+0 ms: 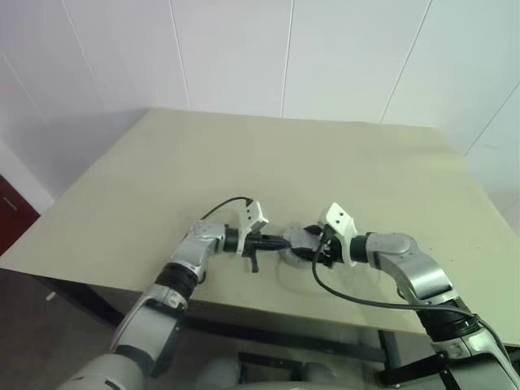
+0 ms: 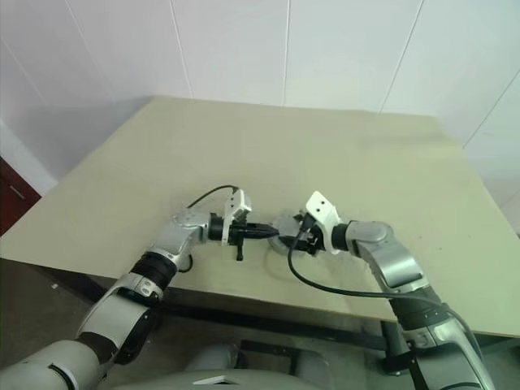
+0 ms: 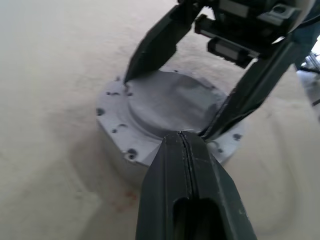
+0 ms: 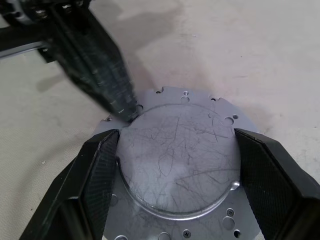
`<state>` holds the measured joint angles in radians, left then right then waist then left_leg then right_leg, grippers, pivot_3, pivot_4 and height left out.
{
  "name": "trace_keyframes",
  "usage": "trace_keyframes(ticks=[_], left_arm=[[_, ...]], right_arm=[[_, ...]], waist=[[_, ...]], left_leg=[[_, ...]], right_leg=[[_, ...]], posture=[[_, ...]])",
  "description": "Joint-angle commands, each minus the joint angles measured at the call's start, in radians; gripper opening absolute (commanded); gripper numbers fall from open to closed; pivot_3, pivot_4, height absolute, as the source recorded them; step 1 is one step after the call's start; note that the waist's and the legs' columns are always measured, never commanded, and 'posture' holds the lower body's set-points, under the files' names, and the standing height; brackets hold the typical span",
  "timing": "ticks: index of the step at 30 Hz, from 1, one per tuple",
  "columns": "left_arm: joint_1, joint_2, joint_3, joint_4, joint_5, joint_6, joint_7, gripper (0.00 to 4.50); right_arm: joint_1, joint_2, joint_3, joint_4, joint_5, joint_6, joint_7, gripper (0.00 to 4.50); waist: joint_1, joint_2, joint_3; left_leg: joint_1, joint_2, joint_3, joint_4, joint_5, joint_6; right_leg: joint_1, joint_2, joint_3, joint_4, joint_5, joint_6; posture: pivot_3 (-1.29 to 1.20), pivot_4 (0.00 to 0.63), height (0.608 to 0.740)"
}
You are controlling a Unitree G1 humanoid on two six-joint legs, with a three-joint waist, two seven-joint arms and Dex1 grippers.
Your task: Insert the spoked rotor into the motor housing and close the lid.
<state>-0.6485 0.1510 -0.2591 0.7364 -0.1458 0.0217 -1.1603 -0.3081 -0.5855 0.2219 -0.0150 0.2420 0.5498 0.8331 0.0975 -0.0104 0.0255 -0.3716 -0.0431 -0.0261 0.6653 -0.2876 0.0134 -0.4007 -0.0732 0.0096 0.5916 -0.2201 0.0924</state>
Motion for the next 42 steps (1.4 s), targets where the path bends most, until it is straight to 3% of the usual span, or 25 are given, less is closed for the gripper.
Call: trace_keyframes(ticks=[1,5,15,30,42], left_arm=[[-0.055,-0.069,0.0,0.073,0.028,-0.084,0.039,0.0],[-0.069,-0.11,0.049,0.076,-0.025,-0.069,0.004,0.0],[-0.074,-0.152,0.116,-0.007,-0.108,0.046,-0.071,0.0],[-0.061,-0.108,-0.04,0.053,0.092,0.046,-0.002,0.0],[-0.025,-0.104,-0.033,0.01,0.086,0.121,-0.006,0.0]], right_arm=[[0.046,-0.018,0.046,0.089,-0.063,0.071,-0.022,3.21],[0.047,-0.017,0.043,0.088,-0.066,0.074,-0.02,3.21],[0.045,-0.012,0.05,0.096,-0.071,0.072,-0.022,3.21],[0.046,-0.017,0.048,0.088,-0.069,0.077,-0.02,3.21],[0.05,-0.012,0.022,0.063,-0.037,0.086,-0.003,3.21]], waist=[[0.0,0.0,0.0],[-0.001,0.001,0.0],[-0.031,0.003,-0.001],[-0.033,0.004,-0.002],[-0.032,0.005,-0.003]], left_leg=[[0.0,0.0,0.0,0.0,0.0,0.0],[-0.002,0.005,0.001,0.0,0.0,0.0],[-0.002,0.007,0.0,-0.001,0.0,0.0],[-0.001,0.006,0.0,-0.001,0.0,0.0],[-0.001,0.006,0.0,-0.002,0.0,0.0]], right_leg=[[0.002,-0.002,-0.003,0.0,0.0,0.0],[0.008,-0.007,-0.015,-0.008,0.0,0.001],[0.009,-0.007,-0.019,-0.009,-0.001,0.002],[0.01,-0.008,-0.019,-0.01,-0.002,0.004],[0.01,-0.009,-0.019,-0.01,-0.003,0.006]], posture=[[0.0,0.0,0.74],[0.0,0.0,0.74],[0.0,0.0,0.74],[0.0,0.0,0.74],[0.0,0.0,0.74]])
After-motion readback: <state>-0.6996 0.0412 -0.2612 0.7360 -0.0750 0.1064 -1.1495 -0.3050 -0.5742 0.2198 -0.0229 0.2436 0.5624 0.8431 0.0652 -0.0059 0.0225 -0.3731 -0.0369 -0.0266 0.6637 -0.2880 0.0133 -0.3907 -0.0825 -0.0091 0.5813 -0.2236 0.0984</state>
